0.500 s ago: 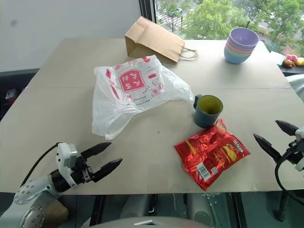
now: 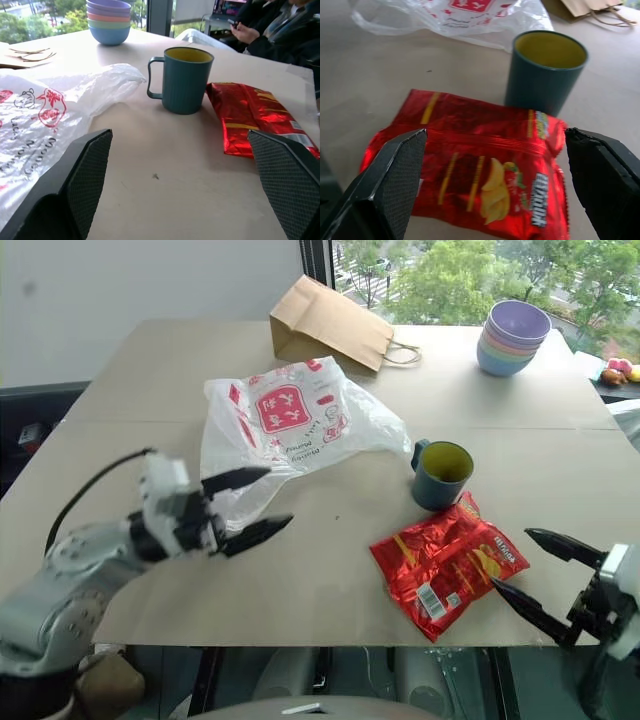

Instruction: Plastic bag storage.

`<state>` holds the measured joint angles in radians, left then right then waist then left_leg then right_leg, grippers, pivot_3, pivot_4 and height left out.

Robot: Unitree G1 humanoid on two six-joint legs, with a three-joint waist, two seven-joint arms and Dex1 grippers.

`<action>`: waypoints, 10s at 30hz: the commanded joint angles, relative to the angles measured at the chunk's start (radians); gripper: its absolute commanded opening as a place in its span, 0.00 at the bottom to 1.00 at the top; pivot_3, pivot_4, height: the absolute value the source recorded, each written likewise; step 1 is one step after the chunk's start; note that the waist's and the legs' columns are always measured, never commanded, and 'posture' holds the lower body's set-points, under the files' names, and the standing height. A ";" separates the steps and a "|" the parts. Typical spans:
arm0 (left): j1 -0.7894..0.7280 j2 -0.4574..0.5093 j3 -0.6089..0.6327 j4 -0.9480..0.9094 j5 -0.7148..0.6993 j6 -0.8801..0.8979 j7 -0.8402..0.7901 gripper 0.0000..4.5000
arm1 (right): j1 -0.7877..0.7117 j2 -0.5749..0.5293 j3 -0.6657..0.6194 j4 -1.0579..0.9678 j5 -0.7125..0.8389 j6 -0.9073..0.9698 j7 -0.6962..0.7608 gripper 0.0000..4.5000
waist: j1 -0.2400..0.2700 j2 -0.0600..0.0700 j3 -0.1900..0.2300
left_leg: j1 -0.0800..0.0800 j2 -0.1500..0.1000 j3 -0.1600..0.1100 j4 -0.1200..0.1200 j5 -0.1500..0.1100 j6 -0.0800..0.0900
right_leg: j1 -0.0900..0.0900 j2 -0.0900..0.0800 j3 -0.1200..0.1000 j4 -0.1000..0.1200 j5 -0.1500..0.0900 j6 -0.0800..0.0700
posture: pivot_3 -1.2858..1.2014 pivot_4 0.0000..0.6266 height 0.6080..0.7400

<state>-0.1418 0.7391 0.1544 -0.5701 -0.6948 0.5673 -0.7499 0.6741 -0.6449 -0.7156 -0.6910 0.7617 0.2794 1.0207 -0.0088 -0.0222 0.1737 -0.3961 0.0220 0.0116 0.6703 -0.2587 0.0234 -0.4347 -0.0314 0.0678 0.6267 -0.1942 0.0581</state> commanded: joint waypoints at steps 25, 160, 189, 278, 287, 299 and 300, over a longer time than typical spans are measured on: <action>-0.732 -0.317 -0.377 1.073 0.629 -0.211 0.052 0.00 | 0.312 0.205 0.127 -0.356 -0.027 -0.241 -0.212 1.00 | -0.006 -0.004 0.000 | -0.002 -0.001 -0.003 0.001 0.000 0.000 | 0.000 0.001 0.000 -0.001 0.000 0.000 | 0.52 0.24 1.00; -1.181 -0.418 -0.003 1.042 0.282 0.566 0.221 0.00 | -1.511 0.262 0.962 0.662 -0.415 0.487 -0.287 0.00 | -0.032 -0.005 0.003 | -0.012 -0.013 -0.019 0.015 0.000 0.001 | 0.000 -0.003 -0.002 0.005 0.010 0.011 | 0.52 0.24 1.00; -1.106 -0.494 0.189 1.026 0.184 0.602 0.420 0.00 | -1.051 -0.036 0.754 0.083 -0.486 0.243 -0.109 0.99 | -0.026 -0.002 0.005 | -0.020 -0.021 -0.029 0.007 0.002 -0.002 | -0.013 -0.015 -0.014 0.013 0.009 0.008 | 0.52 0.24 1.00; -1.000 -0.368 0.079 0.867 0.080 0.793 0.279 0.00 | -1.066 0.281 0.747 0.341 -0.620 0.492 -0.464 0.62 | -0.037 -0.005 0.005 | -0.017 -0.020 -0.029 0.003 0.005 -0.006 | -0.014 -0.013 -0.013 0.015 0.010 0.005 | 0.52 0.24 1.00; -0.763 -0.124 0.069 0.593 -0.049 0.651 -0.095 0.00 | -0.935 0.168 0.704 0.100 -0.445 0.547 -0.351 0.62 | -0.037 -0.004 0.005 | -0.017 -0.017 -0.022 0.005 0.006 -0.006 | -0.014 -0.010 -0.011 0.015 0.009 0.005 | 0.52 0.24 1.00; -0.005 0.165 0.291 0.335 -0.115 0.434 -0.405 0.44 | -0.655 0.106 0.645 -0.130 -0.286 0.376 -0.274 0.99 | -0.017 -0.005 0.004 | -0.018 -0.013 -0.022 0.006 0.006 -0.005 | -0.013 -0.010 -0.014 0.013 0.007 0.004 | 0.52 0.24 1.00; 0.038 0.146 0.296 0.296 -0.112 0.404 -0.392 0.44 | -0.625 0.098 0.640 -0.137 -0.289 0.363 -0.273 0.99 | -0.010 -0.004 0.004 | -0.018 -0.012 -0.022 0.007 0.006 -0.005 | -0.012 -0.010 -0.014 0.011 0.004 0.004 | 0.52 0.24 1.00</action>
<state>-0.1262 0.8934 0.4287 -0.1959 -0.7822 1.0139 -1.1224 0.0282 -0.5389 -0.0307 -0.7808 0.4351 0.6753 0.7357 -0.0190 -0.0263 0.1773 -0.4123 0.0102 -0.0103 0.6771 -0.2525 0.0184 -0.4442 -0.0430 0.0534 0.6375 -0.1902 0.0618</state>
